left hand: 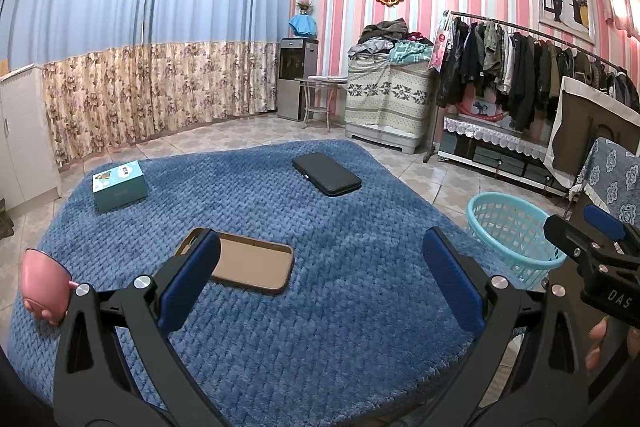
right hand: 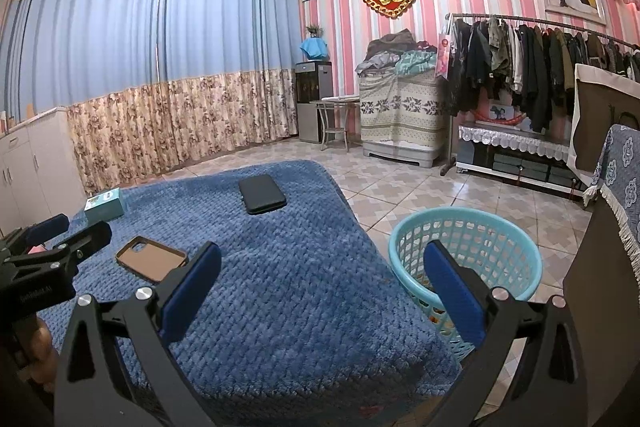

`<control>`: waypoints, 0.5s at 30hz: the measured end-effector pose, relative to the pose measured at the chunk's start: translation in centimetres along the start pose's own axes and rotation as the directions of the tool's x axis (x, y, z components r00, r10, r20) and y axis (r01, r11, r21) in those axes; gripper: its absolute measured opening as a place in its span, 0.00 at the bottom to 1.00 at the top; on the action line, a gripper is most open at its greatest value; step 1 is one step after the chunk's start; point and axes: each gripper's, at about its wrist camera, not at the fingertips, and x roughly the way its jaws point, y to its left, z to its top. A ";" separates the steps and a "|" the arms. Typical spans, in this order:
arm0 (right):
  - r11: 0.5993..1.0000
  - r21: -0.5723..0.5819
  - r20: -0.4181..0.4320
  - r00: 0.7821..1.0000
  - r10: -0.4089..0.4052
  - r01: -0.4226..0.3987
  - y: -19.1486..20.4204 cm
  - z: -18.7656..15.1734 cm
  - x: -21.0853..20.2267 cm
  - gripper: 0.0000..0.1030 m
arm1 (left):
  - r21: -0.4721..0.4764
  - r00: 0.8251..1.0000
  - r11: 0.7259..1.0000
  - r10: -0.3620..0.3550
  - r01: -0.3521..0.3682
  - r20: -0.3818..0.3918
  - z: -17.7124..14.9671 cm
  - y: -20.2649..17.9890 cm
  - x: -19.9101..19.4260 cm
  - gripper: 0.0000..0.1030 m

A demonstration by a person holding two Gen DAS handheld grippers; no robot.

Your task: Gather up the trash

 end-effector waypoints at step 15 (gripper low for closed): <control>1.000 -0.005 -0.002 1.000 0.000 0.000 0.3 0.2 -0.1 0.96 | 0.005 1.000 1.000 -0.003 0.003 0.002 0.2 0.0 -0.2 0.95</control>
